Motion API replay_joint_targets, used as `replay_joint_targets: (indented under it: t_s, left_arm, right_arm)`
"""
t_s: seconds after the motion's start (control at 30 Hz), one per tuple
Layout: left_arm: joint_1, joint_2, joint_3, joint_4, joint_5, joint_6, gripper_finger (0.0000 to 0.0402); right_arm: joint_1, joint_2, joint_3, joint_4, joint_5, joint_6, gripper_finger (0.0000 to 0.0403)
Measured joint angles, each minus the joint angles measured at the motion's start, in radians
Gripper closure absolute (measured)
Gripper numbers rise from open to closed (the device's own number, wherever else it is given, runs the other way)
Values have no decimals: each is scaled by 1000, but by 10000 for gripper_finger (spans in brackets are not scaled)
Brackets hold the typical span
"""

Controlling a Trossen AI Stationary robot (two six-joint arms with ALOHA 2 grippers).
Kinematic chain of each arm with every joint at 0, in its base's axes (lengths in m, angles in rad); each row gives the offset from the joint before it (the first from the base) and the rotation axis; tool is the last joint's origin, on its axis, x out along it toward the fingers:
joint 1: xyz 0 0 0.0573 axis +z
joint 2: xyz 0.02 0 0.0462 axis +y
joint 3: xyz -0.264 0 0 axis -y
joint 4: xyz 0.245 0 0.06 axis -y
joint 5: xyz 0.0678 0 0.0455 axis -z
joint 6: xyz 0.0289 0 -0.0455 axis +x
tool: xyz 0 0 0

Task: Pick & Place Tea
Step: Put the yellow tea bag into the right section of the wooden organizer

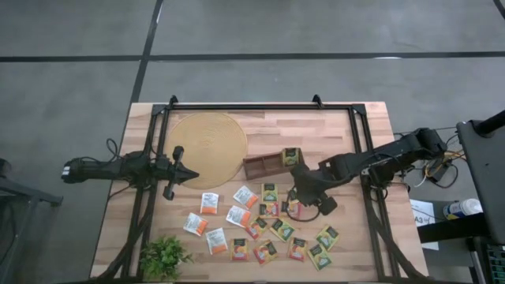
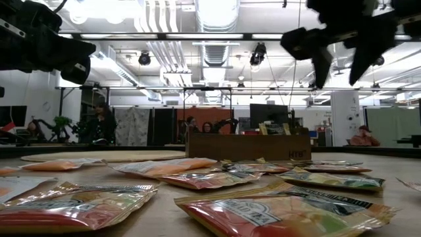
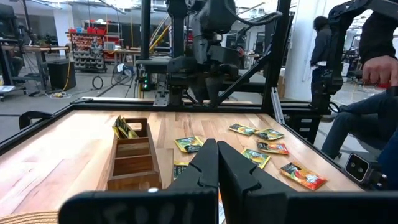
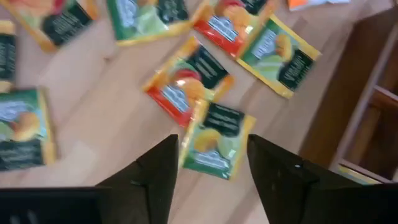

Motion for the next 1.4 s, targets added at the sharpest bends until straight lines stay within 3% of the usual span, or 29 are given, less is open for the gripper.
replay_joint_targets:
  t_s: [0.1,0.3,0.47,0.67,0.9,1.07,1.4]
  left_arm:
    - [0,0,0,0,0,0,401]
    - [0,0,0,0,0,0,401]
    - [0,0,0,0,0,0,401]
    - [0,0,0,-1,0,0,401]
    - [0,0,0,0,0,0,401]
    - [1,0,0,0,0,0,401]
    - [1,0,0,0,0,0,401]
  right_arm:
    - [37,-7,-11,-2,-6,99,209]
    - [102,-23,-33,-41,0,484,209]
    - [205,-50,-63,-66,-2,726,209]
    - [337,-59,-67,-66,-2,1137,209]
    - [479,3,-68,-63,-4,1515,209]
    - [556,57,-68,-56,1,1685,209]
    - [630,152,-68,-43,1,1789,209]
